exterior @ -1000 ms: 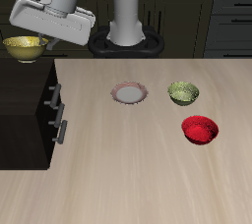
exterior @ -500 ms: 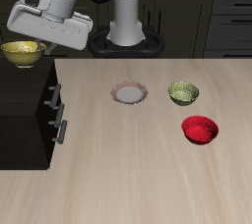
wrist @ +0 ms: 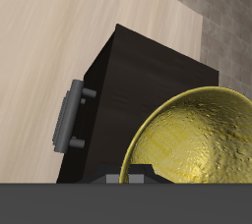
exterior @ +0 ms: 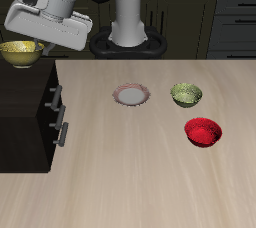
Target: Place the yellow bowl on top of the wooden cabinet
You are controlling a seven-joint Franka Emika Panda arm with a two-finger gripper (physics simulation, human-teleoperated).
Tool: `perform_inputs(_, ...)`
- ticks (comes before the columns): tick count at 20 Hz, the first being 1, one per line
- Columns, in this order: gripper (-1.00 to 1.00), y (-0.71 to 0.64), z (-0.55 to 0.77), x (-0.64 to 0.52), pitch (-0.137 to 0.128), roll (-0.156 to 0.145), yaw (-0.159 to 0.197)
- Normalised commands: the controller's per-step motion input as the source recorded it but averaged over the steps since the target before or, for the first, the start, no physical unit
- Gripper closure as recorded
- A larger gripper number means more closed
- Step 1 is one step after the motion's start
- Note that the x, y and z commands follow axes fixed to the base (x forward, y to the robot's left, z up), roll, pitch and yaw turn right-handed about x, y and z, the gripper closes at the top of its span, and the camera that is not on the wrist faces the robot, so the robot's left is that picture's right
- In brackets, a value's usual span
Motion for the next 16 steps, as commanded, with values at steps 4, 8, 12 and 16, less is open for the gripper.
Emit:
perform_inputs(4, 1.00, 0.01, 0.08, 0.05, -0.013, -0.004, -0.016)
perform_inputs(8, 1.00, -0.04, 0.11, 0.06, -0.013, -0.022, -0.018)
perform_inputs(12, 1.00, 0.02, 0.01, 0.03, 0.003, -0.001, -0.008)
perform_inputs(16, 1.00, 0.02, 0.06, 0.10, 0.000, 0.002, -0.031)
